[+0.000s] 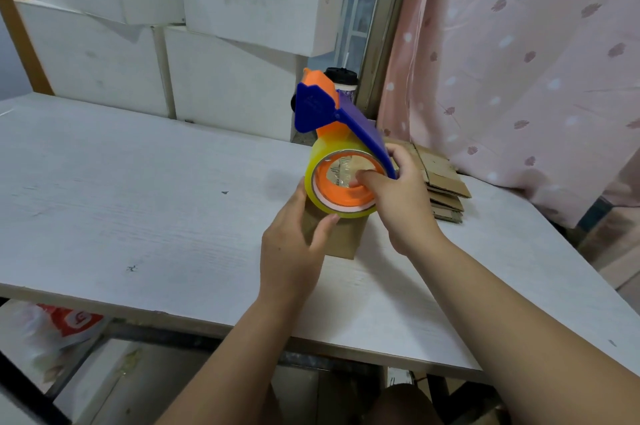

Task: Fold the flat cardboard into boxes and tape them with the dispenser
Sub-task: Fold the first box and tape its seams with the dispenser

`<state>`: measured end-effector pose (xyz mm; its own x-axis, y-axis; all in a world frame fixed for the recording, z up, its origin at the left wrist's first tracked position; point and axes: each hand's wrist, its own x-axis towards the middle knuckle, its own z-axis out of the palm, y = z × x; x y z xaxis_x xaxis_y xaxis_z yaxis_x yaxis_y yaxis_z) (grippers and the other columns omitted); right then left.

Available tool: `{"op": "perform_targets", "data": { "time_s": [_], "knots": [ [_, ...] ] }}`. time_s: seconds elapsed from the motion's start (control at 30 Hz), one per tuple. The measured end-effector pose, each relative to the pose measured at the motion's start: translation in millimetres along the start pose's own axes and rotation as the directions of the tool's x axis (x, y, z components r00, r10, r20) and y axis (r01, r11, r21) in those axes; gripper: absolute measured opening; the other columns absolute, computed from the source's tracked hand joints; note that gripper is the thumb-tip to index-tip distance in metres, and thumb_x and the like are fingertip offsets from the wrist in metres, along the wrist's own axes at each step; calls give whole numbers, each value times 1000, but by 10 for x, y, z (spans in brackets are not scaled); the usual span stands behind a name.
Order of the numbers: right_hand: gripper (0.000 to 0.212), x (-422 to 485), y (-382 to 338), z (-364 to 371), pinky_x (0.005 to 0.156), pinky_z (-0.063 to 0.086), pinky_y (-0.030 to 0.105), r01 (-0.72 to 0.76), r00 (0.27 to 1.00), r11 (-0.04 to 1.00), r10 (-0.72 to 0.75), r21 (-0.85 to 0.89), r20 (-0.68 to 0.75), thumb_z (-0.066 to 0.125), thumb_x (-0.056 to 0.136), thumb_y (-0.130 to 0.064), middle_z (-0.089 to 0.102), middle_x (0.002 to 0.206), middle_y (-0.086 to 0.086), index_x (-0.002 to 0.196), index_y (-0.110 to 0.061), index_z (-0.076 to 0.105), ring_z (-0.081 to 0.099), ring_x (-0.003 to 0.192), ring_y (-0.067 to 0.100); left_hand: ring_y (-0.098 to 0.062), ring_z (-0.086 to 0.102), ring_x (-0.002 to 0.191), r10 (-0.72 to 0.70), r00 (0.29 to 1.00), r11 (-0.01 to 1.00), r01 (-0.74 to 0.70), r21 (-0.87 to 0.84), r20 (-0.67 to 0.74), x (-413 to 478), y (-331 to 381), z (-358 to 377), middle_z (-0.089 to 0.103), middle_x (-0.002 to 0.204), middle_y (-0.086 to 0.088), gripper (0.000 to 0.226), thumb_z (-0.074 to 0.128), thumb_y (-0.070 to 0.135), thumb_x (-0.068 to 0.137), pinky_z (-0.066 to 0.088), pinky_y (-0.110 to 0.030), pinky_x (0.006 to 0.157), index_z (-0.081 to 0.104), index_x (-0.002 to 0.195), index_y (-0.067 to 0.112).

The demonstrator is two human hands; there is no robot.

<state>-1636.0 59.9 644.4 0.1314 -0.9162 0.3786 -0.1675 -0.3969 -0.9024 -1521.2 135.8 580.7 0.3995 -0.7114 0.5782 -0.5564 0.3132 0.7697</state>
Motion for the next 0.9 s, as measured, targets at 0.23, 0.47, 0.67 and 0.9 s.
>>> {"op": "perform_targets", "data": {
  "time_s": [0.23,0.47,0.67,0.9],
  "knots": [
    [25,59,-109,-125,80,58,38,17,994,999,-12,-48,108,72,82,-22,65,85,-15,93,-39,56,66,84,10,-3,53,90,123,992,985,-120,127,-21,49,-14,-59,70,105,-2,42,51,38,87,39,0,68,65,116,11],
    [85,68,-281,-280,69,37,4,254,961,894,-192,-370,197,70,82,-15,45,110,-12,138,-56,21,48,89,-11,-27,61,83,273,962,895,-255,366,3,87,-27,-55,71,90,-6,40,59,38,80,41,-24,69,70,102,6],
    [83,5,-459,-373,76,38,10,446,894,572,-242,-688,377,67,86,-23,33,126,-1,146,-52,17,45,103,9,-25,60,69,443,896,797,-379,470,-28,125,-52,-56,69,75,-5,36,60,42,81,42,-31,66,69,87,7],
    [54,77,-793,-213,78,50,36,570,812,181,-270,-801,517,60,85,-39,50,121,5,131,-17,46,48,101,20,-28,63,73,441,897,756,-353,552,-31,101,-56,-33,69,73,-7,38,58,44,82,40,-44,74,69,82,7]
  ]
}}
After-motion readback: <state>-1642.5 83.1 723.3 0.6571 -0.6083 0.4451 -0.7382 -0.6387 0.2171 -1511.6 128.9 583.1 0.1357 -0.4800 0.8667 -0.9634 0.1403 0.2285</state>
